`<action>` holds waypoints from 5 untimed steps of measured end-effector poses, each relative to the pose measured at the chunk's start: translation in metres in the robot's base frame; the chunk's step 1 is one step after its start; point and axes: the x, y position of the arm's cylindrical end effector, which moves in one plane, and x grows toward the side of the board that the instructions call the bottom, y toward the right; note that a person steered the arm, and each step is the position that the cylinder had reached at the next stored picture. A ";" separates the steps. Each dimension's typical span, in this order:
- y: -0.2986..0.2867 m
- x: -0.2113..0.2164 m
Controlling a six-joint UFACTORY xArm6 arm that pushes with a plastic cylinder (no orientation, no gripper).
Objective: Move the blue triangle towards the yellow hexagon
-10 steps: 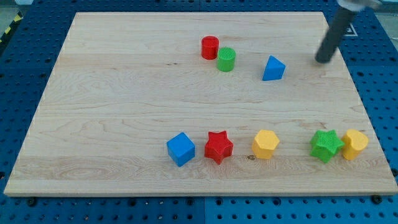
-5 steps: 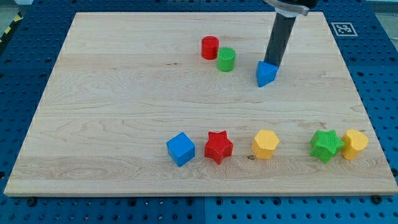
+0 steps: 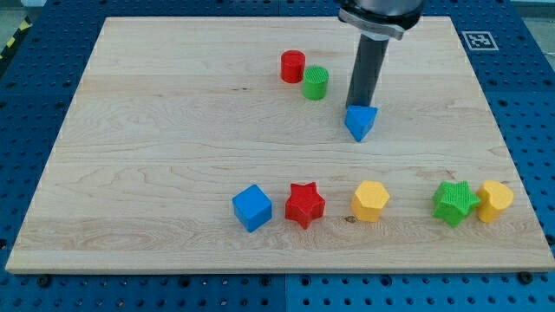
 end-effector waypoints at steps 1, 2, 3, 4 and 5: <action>-0.011 0.007; -0.011 0.032; 0.000 0.051; 0.014 0.048; 0.024 0.040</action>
